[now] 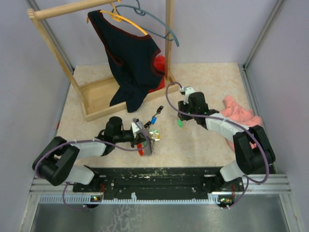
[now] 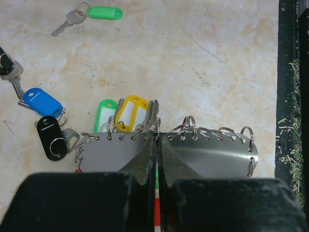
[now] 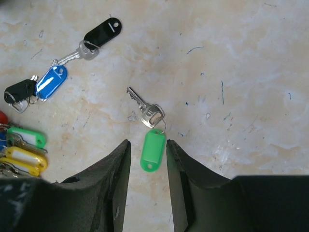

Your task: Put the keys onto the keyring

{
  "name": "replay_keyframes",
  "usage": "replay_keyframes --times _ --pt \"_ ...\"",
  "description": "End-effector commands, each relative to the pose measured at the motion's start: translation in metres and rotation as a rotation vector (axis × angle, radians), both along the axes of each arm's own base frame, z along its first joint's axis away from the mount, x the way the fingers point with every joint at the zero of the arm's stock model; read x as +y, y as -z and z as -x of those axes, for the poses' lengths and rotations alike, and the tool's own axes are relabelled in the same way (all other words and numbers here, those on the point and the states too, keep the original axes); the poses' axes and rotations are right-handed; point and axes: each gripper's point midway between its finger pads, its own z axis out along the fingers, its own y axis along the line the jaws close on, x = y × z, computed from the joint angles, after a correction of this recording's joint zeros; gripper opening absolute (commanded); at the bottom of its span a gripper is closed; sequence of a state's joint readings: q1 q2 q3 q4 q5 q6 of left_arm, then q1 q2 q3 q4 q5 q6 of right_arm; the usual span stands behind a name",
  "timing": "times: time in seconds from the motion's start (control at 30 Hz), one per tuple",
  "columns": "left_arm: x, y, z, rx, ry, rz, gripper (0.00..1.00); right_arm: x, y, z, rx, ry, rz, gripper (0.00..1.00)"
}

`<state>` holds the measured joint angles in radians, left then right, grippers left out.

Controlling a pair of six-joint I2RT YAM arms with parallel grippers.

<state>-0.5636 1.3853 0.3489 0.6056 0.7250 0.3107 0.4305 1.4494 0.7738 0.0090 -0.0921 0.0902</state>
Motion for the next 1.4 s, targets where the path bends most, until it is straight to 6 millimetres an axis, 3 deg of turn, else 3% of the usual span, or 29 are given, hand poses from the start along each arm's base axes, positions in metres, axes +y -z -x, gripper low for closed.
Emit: replay_keyframes --times 0.0,0.2,0.23,0.63,1.17,1.37 --pt "-0.002 -0.012 -0.005 -0.035 -0.003 0.030 0.01 0.008 -0.011 -0.012 0.090 -0.038 -0.050 0.36" --pt "-0.003 -0.012 -0.004 -0.031 0.004 0.030 0.01 -0.001 0.005 -0.025 0.202 -0.031 -0.054 0.35" --pt "-0.002 -0.011 -0.004 -0.031 0.004 0.029 0.01 -0.002 0.015 -0.027 0.227 -0.032 -0.044 0.35" --pt "-0.002 -0.011 -0.006 -0.030 0.001 0.024 0.01 0.008 0.053 -0.028 0.363 -0.102 -0.040 0.31" --pt "-0.003 -0.010 -0.006 -0.024 0.005 0.023 0.01 0.012 0.047 -0.022 0.376 -0.139 -0.057 0.09" --pt "-0.003 -0.010 -0.007 -0.024 0.002 0.022 0.01 0.013 0.036 -0.020 0.339 -0.150 -0.069 0.00"
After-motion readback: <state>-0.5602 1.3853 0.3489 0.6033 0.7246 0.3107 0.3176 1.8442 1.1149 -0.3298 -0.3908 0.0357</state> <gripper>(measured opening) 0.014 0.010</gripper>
